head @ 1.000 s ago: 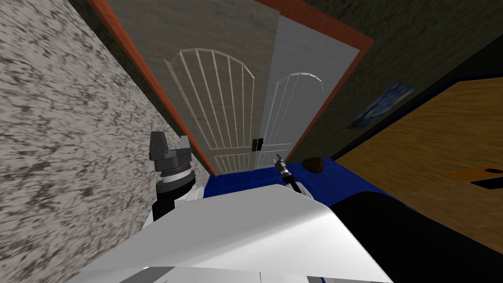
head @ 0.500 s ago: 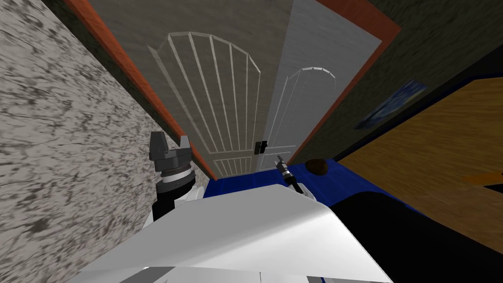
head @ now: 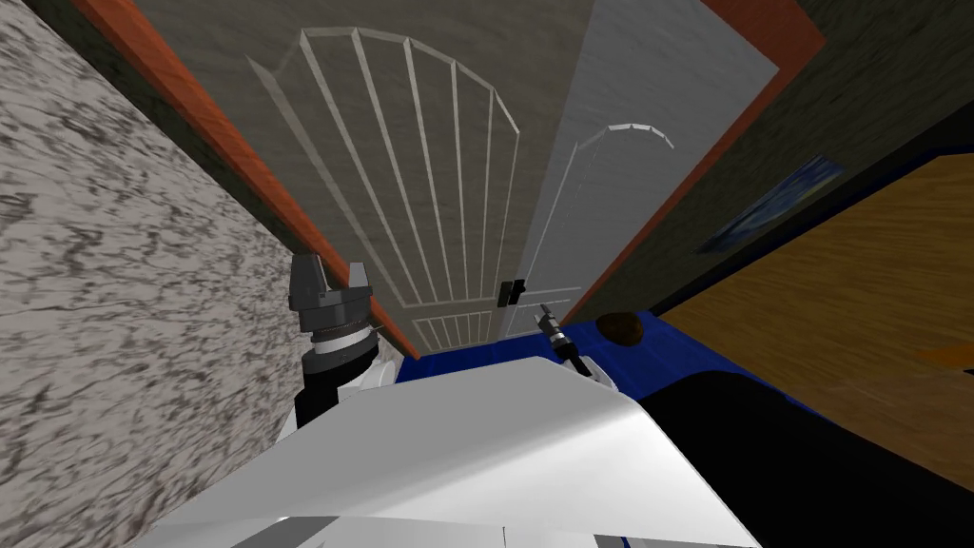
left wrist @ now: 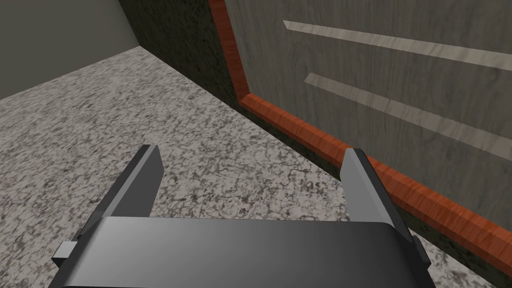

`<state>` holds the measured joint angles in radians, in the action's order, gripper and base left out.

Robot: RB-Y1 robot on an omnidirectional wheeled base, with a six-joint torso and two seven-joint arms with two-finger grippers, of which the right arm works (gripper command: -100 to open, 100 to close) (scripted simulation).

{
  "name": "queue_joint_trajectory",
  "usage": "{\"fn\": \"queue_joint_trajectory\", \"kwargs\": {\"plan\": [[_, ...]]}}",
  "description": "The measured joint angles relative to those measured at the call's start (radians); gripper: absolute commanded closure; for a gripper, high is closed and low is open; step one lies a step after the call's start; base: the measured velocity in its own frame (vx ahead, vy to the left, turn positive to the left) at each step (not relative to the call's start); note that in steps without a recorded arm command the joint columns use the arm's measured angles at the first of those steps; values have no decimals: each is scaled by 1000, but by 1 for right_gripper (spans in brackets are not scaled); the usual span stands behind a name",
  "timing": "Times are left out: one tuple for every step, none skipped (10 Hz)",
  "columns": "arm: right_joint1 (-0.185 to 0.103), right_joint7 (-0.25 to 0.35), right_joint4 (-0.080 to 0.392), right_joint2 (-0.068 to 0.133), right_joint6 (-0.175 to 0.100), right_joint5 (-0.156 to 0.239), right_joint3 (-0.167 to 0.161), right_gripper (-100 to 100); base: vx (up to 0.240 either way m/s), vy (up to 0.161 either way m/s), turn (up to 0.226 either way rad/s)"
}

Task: Pull the door open

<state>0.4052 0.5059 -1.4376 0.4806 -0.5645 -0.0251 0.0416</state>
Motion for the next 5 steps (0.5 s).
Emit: {"fn": "queue_joint_trajectory", "kwargs": {"plan": [[-1,6,10,5,-2,-1,1,-100,94,35,-4],[-1,8,10,6,-2,-1,1,-100,-40,-71,-42],[5,4,9,6,12,2,16,-100,-107,-121,-31],[3,1,18,7,23,5,28,-100,-89,-97,3],[-2,2,38,14,24,9,38,-100,-84,-95,15]]}}
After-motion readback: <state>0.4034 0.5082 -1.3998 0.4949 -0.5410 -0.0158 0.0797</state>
